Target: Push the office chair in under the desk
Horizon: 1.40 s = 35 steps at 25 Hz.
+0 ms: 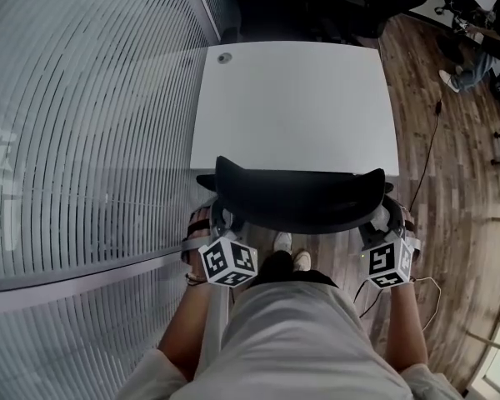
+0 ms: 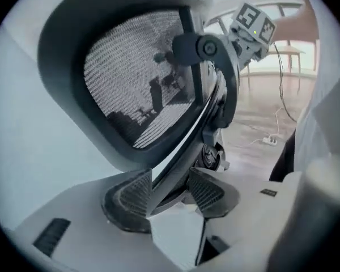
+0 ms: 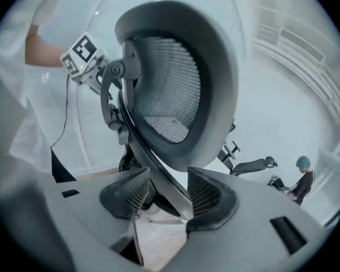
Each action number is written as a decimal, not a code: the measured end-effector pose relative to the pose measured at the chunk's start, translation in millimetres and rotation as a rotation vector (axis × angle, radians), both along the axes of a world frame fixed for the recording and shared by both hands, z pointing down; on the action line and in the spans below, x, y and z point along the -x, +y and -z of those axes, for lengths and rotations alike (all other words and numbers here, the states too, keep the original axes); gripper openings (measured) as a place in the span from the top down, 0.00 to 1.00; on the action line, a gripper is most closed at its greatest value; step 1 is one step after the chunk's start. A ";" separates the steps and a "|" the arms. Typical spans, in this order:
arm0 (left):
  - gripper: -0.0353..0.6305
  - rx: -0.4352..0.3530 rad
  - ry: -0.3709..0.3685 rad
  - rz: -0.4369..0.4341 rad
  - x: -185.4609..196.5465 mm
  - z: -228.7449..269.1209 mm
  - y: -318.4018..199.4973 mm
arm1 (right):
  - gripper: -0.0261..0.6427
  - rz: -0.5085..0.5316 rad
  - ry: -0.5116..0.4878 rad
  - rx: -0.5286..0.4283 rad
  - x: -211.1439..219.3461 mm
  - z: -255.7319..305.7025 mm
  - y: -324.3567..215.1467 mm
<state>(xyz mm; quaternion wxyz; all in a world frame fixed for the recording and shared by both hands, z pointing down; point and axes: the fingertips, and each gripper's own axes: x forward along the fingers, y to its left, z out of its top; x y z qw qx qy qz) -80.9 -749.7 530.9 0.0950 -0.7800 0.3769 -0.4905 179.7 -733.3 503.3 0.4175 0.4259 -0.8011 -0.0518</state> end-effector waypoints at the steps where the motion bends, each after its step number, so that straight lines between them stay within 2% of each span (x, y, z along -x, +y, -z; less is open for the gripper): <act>1: 0.61 0.008 0.063 0.005 -7.6 6.7 6.9 | 0.63 -0.016 -0.056 -0.008 2.9 9.5 3.4; 6: 0.66 0.039 0.393 0.014 -45.0 43.3 32.5 | 0.69 -0.052 -0.326 -0.054 22.5 55.1 17.5; 9: 0.71 0.052 0.562 0.005 -63.4 60.7 42.6 | 0.74 -0.053 -0.462 -0.098 36.4 74.8 24.0; 14: 0.84 0.076 0.769 0.007 -74.9 97.4 56.0 | 0.84 -0.086 -0.593 -0.098 52.2 101.0 42.4; 17: 0.86 0.080 0.870 0.026 -73.8 109.4 60.5 | 0.87 -0.093 -0.662 -0.086 65.0 107.9 51.2; 22: 0.88 0.035 0.986 0.050 -70.8 126.3 64.3 | 0.90 -0.078 -0.699 -0.054 86.1 110.4 60.2; 28: 0.89 0.025 1.006 0.021 -81.3 142.0 73.4 | 0.92 -0.032 -0.709 -0.095 101.7 124.1 65.0; 35: 0.89 -0.013 0.999 -0.009 -84.6 152.3 78.7 | 0.92 -0.062 -0.723 -0.102 101.9 125.8 68.1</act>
